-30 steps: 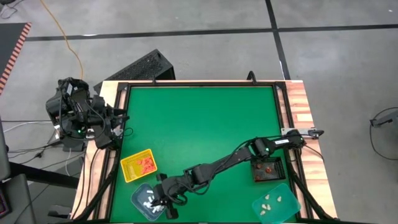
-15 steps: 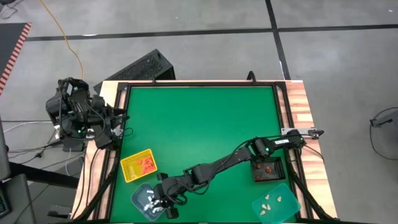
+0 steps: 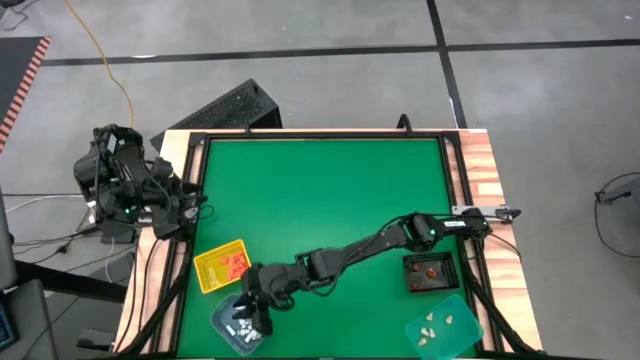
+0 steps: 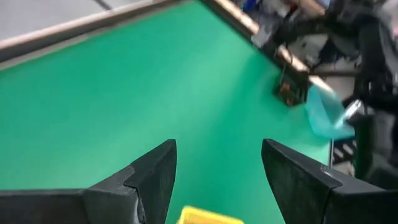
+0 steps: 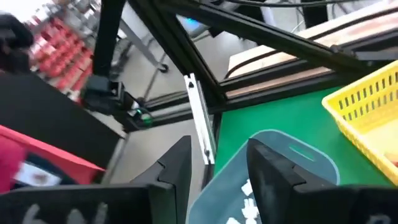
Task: Sort Halloween decoration
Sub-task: Return to Home Position
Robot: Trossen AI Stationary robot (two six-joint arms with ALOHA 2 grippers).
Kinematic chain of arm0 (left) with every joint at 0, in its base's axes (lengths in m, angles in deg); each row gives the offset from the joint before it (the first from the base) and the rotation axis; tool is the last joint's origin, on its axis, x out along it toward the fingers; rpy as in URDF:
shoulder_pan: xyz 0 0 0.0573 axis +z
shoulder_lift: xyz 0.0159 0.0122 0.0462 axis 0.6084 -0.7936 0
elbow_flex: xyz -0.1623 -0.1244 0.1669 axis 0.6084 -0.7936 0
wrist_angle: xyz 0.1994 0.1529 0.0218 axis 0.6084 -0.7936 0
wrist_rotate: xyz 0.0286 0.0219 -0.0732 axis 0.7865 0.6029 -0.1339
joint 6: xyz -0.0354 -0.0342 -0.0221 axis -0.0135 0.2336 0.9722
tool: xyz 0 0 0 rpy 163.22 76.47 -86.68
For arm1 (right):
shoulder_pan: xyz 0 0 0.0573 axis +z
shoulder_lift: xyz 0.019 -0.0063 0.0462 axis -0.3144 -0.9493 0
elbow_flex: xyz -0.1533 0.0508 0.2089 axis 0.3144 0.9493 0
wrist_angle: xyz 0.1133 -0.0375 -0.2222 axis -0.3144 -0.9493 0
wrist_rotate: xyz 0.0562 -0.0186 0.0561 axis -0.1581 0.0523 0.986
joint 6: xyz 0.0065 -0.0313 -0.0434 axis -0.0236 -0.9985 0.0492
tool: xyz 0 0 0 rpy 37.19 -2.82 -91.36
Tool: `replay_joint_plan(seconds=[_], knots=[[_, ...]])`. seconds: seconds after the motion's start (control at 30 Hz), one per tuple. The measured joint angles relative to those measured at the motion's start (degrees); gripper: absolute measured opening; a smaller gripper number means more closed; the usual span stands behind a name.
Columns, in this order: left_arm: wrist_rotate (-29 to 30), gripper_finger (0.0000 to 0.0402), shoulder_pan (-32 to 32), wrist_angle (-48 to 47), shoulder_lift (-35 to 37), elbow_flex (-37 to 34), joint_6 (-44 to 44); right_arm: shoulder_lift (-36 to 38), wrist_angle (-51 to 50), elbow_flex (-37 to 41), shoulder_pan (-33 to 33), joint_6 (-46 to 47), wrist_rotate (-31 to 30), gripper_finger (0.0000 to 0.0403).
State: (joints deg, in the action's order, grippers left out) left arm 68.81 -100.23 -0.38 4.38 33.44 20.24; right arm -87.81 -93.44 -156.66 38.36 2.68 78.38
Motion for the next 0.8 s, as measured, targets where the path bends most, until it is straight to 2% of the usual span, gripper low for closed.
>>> replay_joint_plan(seconds=[0.2,0.27,0.37,0.43,0.53,0.63,0.8], knots=[[-5.8,0.0226,0.0,0.1,0.0,0.0,0.0,0.0,0.2,0.0,-2.8,7.4,12.0,0.015],[-5.8,0.0226,0.0,0.1,0.0,0.0,0.0,0.0,2.3,0.0,-3.6,6.6,15.1,0.015],[-2.4,0.0226,0.0,0.9,0.0,0.0,-1.3,0.3,8.8,0.0,-4.6,3.6,17.5,0.015],[0.5,0.0226,0.0,3.6,0.0,0.0,-5.2,1.4,10.5,0.0,-5.6,2.4,20.7,0.015],[4.3,0.0226,0.0,9.2,0.1,0.5,-13.9,4.8,8.0,0.0,-7.1,-0.6,23.1,0.015],[6.3,0.0226,0.0,15.6,0.1,2.1,-24.3,9.5,-0.2,0.0,-8.9,-6.1,22.2,0.015],[7.1,0.0226,0.0,29.4,0.2,5.3,-44.5,20.3,-20.4,0.0,-10.7,-17.8,12.7,0.015]])
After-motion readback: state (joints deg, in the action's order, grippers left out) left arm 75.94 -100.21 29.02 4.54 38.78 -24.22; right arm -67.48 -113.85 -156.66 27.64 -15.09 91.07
